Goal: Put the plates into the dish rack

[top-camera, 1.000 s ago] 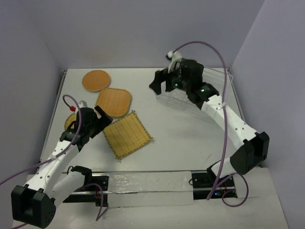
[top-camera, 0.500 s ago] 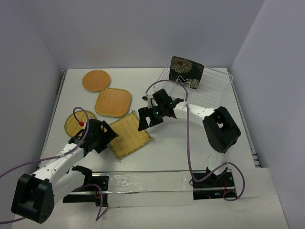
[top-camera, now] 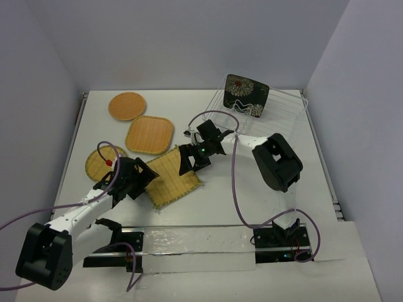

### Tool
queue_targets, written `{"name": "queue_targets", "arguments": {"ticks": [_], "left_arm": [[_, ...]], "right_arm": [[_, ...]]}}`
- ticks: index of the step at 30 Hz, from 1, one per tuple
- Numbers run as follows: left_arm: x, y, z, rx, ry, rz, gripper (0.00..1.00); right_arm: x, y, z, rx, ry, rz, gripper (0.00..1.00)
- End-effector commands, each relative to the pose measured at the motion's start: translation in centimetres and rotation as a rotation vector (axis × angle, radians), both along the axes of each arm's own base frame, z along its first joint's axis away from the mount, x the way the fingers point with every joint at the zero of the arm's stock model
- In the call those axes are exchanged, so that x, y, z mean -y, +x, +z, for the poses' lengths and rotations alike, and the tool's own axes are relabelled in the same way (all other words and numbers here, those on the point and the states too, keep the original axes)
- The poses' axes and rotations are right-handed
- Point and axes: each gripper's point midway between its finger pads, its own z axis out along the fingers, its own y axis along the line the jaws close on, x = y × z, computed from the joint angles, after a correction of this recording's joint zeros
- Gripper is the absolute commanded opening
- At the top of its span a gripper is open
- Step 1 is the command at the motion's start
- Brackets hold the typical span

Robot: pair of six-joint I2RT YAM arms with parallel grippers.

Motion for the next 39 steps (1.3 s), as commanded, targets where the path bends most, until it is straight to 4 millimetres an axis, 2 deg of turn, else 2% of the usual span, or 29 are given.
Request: {"name": "queue_targets", "arguments": {"ticks": [1, 7, 9, 14, 17, 19, 22, 27, 28, 29, 30, 31, 33, 34, 37, 38, 39], "left_arm": [[0.5, -0.2, -1.3, -0.015, -0.015, -0.004, 0.98], [0.7, -0.5, -2.6, -0.057, 0.0, -0.025, 0.98], [0.8, -0.7, -2.8, -0.065, 0.004, -0.03, 0.97], [1.1, -1.1, -3.1, -0.071, 0.001, -0.039, 0.96], [1.4, -1.2, -3.0, -0.069, -0.003, -0.051, 0.96], [1.5, -1.4, -3.0, -0.071, 0.004, -0.054, 0.96], [1.7, -1.5, -3.0, -0.069, 0.005, -0.057, 0.96], [2.0, -1.5, -2.9, -0.066, 0.007, -0.067, 0.96], [2.1, -1.6, -3.0, -0.068, 0.009, -0.068, 0.96], [2.2, -1.6, -2.9, -0.069, 0.011, -0.071, 0.96], [2.2, -1.5, -2.8, -0.07, 0.014, -0.069, 0.96], [2.2, -1.5, -2.8, -0.072, 0.016, -0.069, 0.96], [2.2, -1.4, -2.4, -0.07, 0.026, -0.069, 0.96], [2.1, -1.3, -2.1, -0.068, 0.032, -0.065, 0.96], [2.2, -0.3, 0.3, -0.014, 0.033, -0.059, 0.99], [2.1, -0.1, 1.0, 0.001, 0.035, -0.057, 0.99], [2.0, 0.2, 2.5, 0.032, 0.034, -0.05, 0.99]], "right_arm": [[-0.6, -1.3, -1.9, -0.07, 0.005, 0.047, 1.0], [-2.1, -2.1, -0.5, -0.143, 0.123, 0.099, 1.0], [-2.4, -1.8, 0.8, -0.163, 0.167, 0.082, 0.99], [-2.9, -0.7, 4.2, -0.158, 0.279, 0.019, 0.9], [-3.1, -0.3, 5.7, -0.16, 0.319, -0.016, 0.81], [-3.1, 0.0, 5.9, -0.163, 0.313, -0.044, 0.7], [-3.0, 0.1, 5.9, -0.183, 0.308, -0.07, 0.6], [-2.8, 0.2, 5.8, -0.163, 0.298, -0.087, 0.55], [-2.8, 0.2, 5.7, -0.158, 0.297, -0.086, 0.44], [-2.8, 0.1, 5.8, -0.159, 0.299, -0.077, 0.38], [-2.7, 0.0, 5.7, -0.16, 0.299, -0.074, 0.27], [-2.7, 0.0, 5.9, -0.151, 0.298, -0.072, 0.2], [-2.1, 0.7, 6.6, -0.076, 0.276, -0.083, 0.01], [-1.6, 1.1, 6.6, -0.021, 0.247, -0.077, 0.0], [0.5, 2.9, 8.3, 0.132, 0.131, -0.139, 0.0], [1.1, 3.4, 9.0, 0.178, 0.109, -0.154, 0.0], [2.3, 4.4, 10.4, 0.274, 0.075, -0.17, 0.0]]}}
